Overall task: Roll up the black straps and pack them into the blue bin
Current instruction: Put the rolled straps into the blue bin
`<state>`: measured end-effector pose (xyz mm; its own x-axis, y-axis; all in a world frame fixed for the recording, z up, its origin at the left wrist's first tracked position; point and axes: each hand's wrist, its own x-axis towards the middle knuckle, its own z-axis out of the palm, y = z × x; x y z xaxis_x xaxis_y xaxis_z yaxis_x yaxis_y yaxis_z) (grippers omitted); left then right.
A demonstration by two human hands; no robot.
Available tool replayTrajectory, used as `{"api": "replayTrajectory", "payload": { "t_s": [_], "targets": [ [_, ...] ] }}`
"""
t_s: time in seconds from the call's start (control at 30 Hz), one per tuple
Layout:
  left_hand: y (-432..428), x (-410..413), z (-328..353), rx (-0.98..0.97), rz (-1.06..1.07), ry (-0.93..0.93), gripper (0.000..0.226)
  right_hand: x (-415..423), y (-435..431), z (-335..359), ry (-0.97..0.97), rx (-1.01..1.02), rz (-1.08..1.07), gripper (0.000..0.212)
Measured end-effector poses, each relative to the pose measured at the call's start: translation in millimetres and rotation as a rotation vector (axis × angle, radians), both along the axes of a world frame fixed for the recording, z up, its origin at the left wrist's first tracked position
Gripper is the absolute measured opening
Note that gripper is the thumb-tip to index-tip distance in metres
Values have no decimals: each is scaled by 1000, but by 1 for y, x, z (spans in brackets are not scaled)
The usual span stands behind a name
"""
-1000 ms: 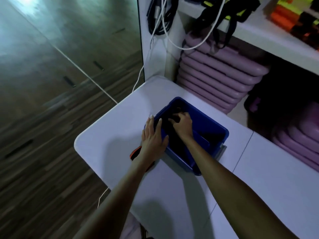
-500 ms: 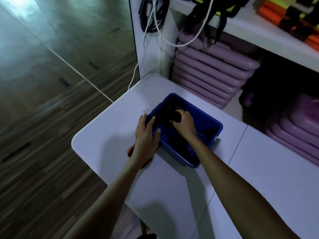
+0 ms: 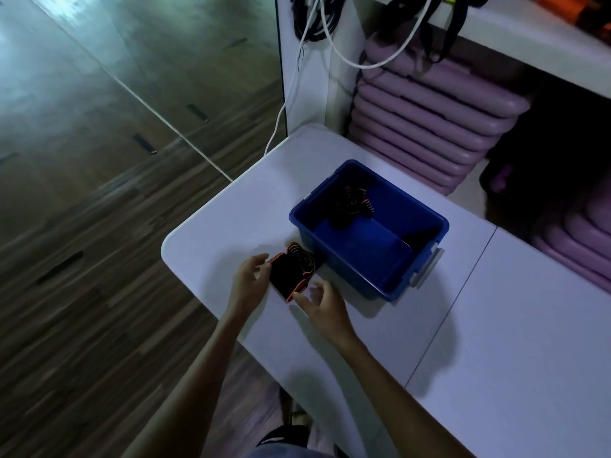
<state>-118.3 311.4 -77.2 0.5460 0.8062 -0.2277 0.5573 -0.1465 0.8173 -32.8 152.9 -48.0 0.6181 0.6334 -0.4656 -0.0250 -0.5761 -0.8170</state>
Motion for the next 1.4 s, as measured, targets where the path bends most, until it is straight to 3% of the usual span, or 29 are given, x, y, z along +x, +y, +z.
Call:
{"api": "replayTrajectory", "payload": {
  "t_s": [0.07, 0.2, 0.33, 0.47, 0.63, 0.7, 0.83, 1.0, 1.1, 1.27, 1.4],
  "targets": [
    [1, -2, -5, -109, -63, 36, 32, -2, 8, -18, 71, -42, -92, 72],
    [2, -5, -6, -70, -67, 48, 32, -10, 25, -26, -126, -72, -65, 55],
    [-6, -8, 0, -126, -2, -7, 23, -21, 29, -29, -96, 24, -178, 44],
    [-20, -16, 21, -275, 151, -280, 16, -20, 27, 2, -32, 288, -222, 35],
    [-20, 10, 87, -198, 88, -579, 17, 14, 26, 72, -447, 555, -260, 33],
    [-12, 31, 97, -55, 48, -492, 22, 44, 22, 92, -576, 490, -262, 34],
    [1, 71, 94, 86, -64, -109, 43, 100, 19, 92, -596, 156, -116, 33],
    [-1, 83, 86, 145, -129, -94, 30, 121, 45, 54, -490, -147, 153, 29],
    [-3, 81, 83, 177, -109, -138, 26, 118, 68, 37, -416, -88, 145, 23],
    [-2, 81, 71, 181, -98, -151, 29, 119, 86, 28, -166, -9, 18, 41],
    [-2, 80, 66, 192, -92, -182, 32, 119, 84, 28, -124, -5, 18, 44]
  ]
}}
